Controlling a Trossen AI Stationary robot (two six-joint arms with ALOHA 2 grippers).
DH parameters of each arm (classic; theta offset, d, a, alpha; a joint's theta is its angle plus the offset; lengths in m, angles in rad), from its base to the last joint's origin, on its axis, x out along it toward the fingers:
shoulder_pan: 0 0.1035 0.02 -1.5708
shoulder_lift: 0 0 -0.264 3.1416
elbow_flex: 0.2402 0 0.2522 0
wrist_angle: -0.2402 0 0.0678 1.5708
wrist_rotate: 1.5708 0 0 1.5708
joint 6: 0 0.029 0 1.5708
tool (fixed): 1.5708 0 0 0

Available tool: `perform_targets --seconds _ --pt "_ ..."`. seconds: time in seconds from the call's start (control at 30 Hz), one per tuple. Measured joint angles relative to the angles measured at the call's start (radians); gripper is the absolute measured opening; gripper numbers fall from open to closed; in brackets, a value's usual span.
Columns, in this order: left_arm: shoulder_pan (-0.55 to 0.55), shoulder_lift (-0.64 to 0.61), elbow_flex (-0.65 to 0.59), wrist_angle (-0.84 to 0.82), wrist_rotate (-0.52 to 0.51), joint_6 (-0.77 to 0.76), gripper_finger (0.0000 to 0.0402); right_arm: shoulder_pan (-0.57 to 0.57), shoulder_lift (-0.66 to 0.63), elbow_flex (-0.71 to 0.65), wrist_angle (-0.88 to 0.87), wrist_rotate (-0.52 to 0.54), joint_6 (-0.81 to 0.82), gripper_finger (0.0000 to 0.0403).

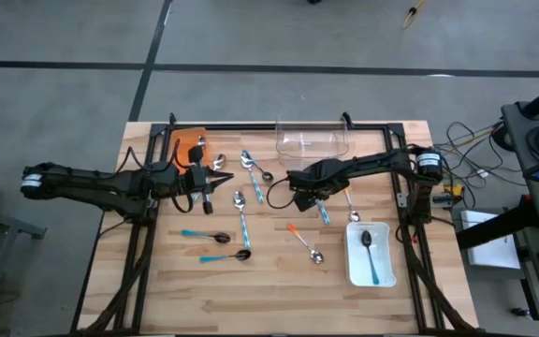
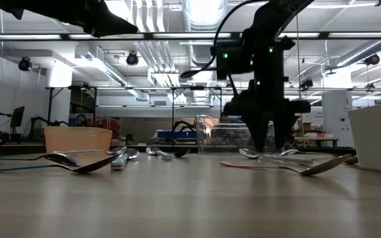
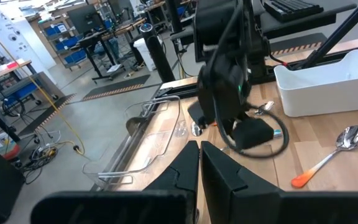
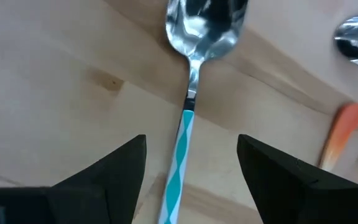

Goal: Sort silverware by color (type)
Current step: Put the blue patterned spoon into the transparent bin

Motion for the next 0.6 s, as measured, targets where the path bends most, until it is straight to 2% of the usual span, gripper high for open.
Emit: perform_targets --seconds 0.33,0.47,0.6 --pt "0.000 0.000 0.000 -0.003 -0.001 0.004 0.0000 0.000 0.060 0.004 0.015 -0.029 -0.041 0.0234" --pt "0.000 0.000 0.000 -0.003 -0.004 0.004 0.0000 0.000 0.056 0.003 0.024 -0.038 -0.040 0.0204" --pt "0.000 0.000 0.000 -0.003 -0.004 0.004 0.0000 0.000 0.055 0.002 0.042 -0.047 -0.040 0.0158"
